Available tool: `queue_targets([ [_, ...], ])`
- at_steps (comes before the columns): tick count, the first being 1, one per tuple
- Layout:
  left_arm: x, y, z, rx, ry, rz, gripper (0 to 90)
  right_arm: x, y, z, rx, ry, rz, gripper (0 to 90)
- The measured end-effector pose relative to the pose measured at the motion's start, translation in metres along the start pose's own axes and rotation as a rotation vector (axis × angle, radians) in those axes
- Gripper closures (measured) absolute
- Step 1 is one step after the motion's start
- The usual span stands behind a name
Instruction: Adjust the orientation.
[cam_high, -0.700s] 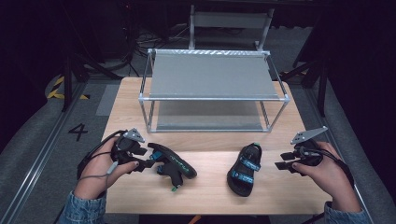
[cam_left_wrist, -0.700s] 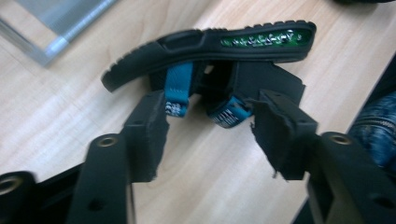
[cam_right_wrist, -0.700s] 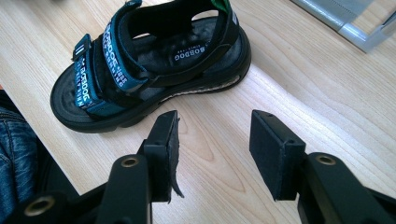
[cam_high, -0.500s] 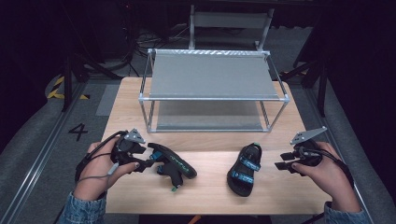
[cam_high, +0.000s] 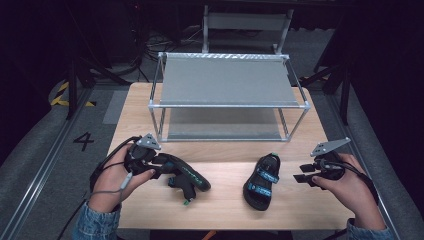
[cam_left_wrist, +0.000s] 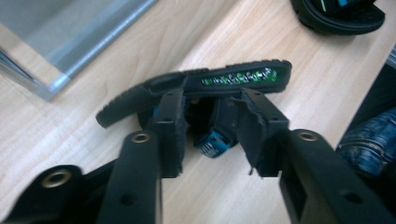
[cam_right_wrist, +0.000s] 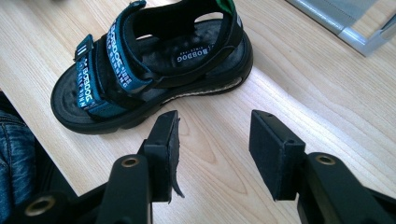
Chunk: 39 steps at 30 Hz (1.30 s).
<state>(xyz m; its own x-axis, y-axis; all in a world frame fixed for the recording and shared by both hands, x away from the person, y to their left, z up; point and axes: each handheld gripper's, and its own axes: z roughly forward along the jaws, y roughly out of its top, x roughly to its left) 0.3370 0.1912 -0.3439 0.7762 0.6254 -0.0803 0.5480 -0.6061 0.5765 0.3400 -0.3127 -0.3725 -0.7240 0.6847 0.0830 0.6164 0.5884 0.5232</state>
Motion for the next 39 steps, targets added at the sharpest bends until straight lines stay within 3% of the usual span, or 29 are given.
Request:
queue_targets([
  [4, 0.000, 0.006, 0.014, -0.015, 0.009, 0.007, 78.7, 0.000, -0.003, 0.001, 0.001, 0.003, 0.006, 53.8],
  [8, 0.002, 0.006, 0.023, -0.035, 0.004, -0.026, 89.1, 0.000, -0.004, 0.000, -0.002, 0.001, 0.009, 53.8],
  [14, 0.005, 0.005, 0.037, -0.015, 0.021, -0.053, 89.9, 0.000, -0.004, 0.002, 0.002, 0.006, 0.009, 53.7],
  [17, 0.007, 0.005, 0.040, -0.009, 0.079, -0.042, 89.9, 0.001, -0.003, 0.003, 0.003, 0.006, 0.005, 53.7],
  [19, 0.008, 0.004, 0.042, -0.018, 0.077, -0.054, 89.9, 0.001, -0.003, 0.004, 0.004, 0.011, 0.008, 53.6],
  [24, 0.012, 0.005, 0.049, -0.007, 0.116, -0.055, 89.9, 0.002, -0.003, 0.005, 0.006, 0.013, 0.006, 53.6],
  [26, 0.013, 0.005, 0.051, -0.031, 0.106, -0.079, 89.9, 0.003, -0.004, 0.005, 0.010, 0.014, 0.008, 53.6],
  [30, 0.016, 0.009, 0.052, -0.029, 0.100, -0.081, 89.9, 0.002, -0.006, 0.003, 0.004, 0.015, 0.010, 53.6],
  [35, 0.015, 0.025, 0.059, -0.034, 0.109, -0.063, 89.9, 0.000, -0.011, 0.000, -0.001, 0.004, 0.019, 53.6],
  [39, 0.019, 0.037, 0.065, -0.038, 0.105, -0.081, 89.4, 0.000, -0.014, -0.004, -0.014, 0.005, 0.027, 53.4],
])
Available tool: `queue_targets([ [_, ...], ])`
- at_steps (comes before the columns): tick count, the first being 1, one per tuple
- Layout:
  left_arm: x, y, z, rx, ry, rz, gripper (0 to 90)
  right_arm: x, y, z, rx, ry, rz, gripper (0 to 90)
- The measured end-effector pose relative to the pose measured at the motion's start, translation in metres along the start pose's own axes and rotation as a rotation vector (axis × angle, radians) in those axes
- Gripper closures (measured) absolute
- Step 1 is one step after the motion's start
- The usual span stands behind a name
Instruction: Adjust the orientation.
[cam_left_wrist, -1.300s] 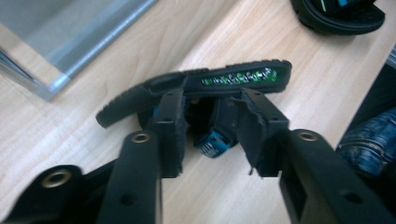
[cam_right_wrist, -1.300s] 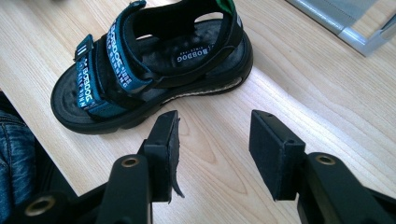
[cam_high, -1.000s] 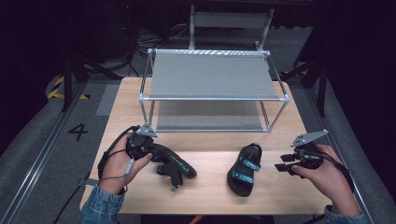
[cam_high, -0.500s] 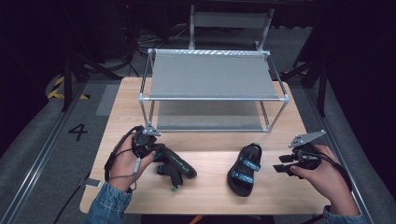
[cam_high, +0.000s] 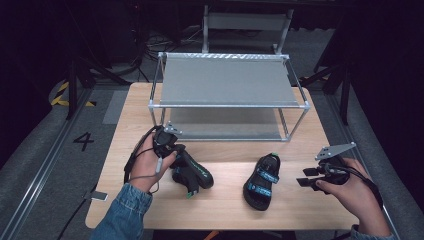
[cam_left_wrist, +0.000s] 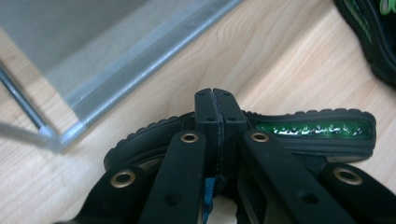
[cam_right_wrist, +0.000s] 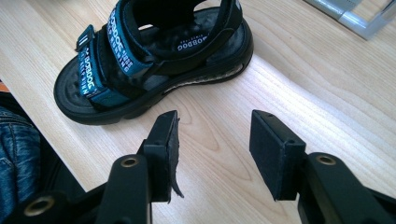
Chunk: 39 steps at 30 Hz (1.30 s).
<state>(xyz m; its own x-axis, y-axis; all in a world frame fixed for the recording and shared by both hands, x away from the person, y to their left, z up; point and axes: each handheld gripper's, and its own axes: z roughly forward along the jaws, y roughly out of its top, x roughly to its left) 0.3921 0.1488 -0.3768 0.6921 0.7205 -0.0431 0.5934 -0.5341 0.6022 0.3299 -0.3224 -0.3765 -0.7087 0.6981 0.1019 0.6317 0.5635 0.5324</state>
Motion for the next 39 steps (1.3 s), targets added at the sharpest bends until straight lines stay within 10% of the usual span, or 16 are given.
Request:
queue_targets([
  [39, 0.003, 0.057, 0.062, 0.069, 0.016, 0.026, 83.4, -0.002, -0.019, -0.012, -0.030, -0.011, 0.050, 52.1],
])
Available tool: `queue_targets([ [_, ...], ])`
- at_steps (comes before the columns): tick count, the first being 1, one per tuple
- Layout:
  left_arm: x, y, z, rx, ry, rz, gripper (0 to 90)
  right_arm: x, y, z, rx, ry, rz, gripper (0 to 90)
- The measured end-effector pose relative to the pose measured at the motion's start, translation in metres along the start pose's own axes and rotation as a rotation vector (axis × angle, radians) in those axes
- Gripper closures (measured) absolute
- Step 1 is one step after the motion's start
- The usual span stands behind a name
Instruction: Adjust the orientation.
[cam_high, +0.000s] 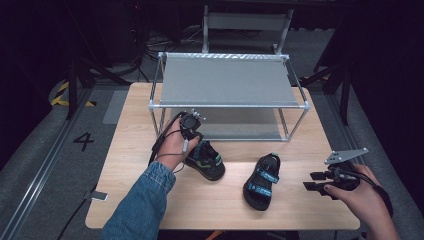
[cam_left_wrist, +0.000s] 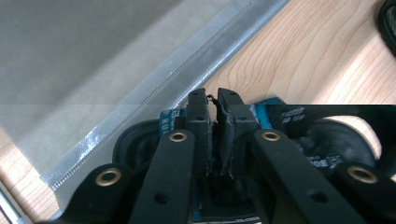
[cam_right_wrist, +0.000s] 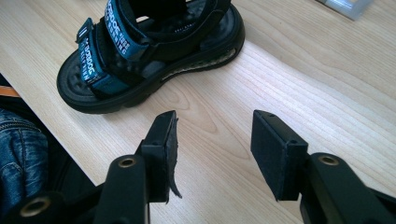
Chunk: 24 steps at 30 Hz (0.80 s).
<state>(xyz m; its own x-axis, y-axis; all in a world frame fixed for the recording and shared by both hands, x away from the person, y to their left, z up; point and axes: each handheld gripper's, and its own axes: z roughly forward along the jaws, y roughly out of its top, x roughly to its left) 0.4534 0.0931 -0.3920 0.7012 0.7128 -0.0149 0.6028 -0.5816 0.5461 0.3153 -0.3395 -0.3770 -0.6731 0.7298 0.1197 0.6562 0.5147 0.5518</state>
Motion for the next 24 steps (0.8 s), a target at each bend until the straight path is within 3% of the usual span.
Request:
queue_targets([
  [5, -0.011, 0.000, -0.017, -0.070, -0.030, 0.006, 76.9, 0.001, 0.000, -0.001, -0.003, 0.000, 0.001, 51.6],
  [11, -0.033, -0.003, -0.032, -0.101, -0.125, 0.021, 61.7, 0.002, 0.001, 0.001, 0.000, -0.004, -0.004, 51.0],
  [19, -0.064, -0.006, -0.027, -0.067, -0.205, 0.089, 56.7, 0.003, 0.003, 0.002, 0.007, 0.005, -0.008, 50.3],
  [24, -0.073, -0.006, -0.015, -0.040, -0.217, 0.116, 64.0, 0.003, 0.003, 0.003, 0.006, 0.007, -0.010, 50.3],
])
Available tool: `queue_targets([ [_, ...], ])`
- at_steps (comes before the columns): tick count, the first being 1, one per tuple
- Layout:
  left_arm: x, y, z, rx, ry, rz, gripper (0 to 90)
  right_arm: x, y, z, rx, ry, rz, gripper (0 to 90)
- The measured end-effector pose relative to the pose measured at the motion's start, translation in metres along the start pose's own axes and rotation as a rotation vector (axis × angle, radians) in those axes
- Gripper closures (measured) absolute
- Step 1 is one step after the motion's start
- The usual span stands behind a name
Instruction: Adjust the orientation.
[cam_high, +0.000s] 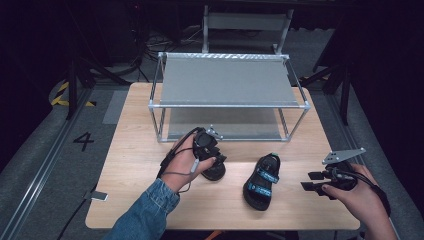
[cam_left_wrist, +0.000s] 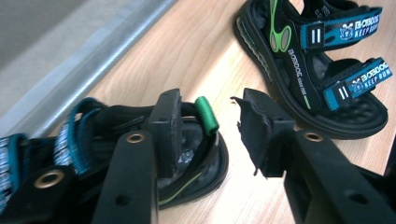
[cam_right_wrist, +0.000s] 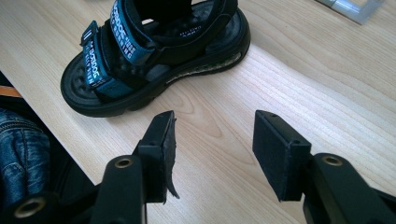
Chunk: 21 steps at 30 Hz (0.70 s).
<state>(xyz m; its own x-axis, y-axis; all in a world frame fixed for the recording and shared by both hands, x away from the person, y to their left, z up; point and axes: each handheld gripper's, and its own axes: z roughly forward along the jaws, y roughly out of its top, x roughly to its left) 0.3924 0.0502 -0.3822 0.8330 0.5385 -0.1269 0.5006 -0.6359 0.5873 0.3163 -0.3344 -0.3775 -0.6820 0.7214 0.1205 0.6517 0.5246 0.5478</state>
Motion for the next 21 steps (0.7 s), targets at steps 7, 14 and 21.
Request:
queue_targets([
  [7, -0.005, -0.003, -0.004, 0.049, 0.030, 0.049, 86.8, -0.001, 0.000, 0.000, 0.000, 0.000, 0.003, 50.2],
  [14, -0.008, -0.025, -0.028, 0.061, 0.037, 0.033, 86.5, 0.000, 0.002, 0.003, 0.003, 0.002, -0.003, 50.0],
  [21, -0.004, -0.051, -0.048, 0.084, 0.050, 0.003, 86.5, 0.002, 0.008, 0.008, 0.009, 0.010, -0.017, 49.9],
])
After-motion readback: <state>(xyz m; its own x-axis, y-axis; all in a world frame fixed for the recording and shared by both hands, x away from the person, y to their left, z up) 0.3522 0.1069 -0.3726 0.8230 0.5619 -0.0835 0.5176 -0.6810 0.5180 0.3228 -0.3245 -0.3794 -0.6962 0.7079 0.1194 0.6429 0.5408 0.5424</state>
